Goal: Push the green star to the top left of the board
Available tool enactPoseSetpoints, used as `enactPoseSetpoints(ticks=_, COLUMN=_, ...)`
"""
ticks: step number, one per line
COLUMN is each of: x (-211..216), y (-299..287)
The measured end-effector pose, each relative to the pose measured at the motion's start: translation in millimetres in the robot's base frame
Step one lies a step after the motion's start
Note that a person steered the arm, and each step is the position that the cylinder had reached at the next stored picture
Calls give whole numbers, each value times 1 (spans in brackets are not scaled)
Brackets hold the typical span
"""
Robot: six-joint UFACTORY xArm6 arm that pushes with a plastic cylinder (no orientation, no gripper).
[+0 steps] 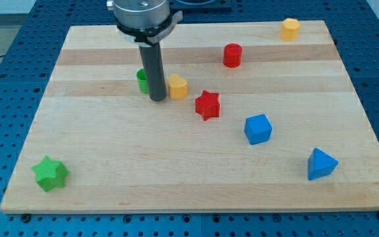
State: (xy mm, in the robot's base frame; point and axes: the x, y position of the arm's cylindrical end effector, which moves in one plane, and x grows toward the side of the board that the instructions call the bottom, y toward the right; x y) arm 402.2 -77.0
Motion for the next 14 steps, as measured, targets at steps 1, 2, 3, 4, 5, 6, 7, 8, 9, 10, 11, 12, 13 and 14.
enactPoseSetpoints(ticks=1, x=-37, y=-13)
enactPoseSetpoints(ticks=2, x=-21, y=-5)
enactPoseSetpoints(ticks=3, x=48, y=-37)
enactPoseSetpoints(ticks=4, x=132, y=-27)
enactPoseSetpoints(ticks=5, x=196, y=-34)
enactPoseSetpoints(ticks=6, x=212, y=-119)
enactPoseSetpoints(ticks=7, x=168, y=-164)
enactPoseSetpoints(ticks=8, x=131, y=-183)
enactPoseSetpoints(ticks=9, x=149, y=-190)
enactPoseSetpoints(ticks=10, x=155, y=-227)
enactPoseSetpoints(ticks=11, x=134, y=-212)
enactPoseSetpoints(ticks=12, x=98, y=-190)
enactPoseSetpoints(ticks=13, x=45, y=-179)
enactPoseSetpoints(ticks=14, x=-8, y=-165)
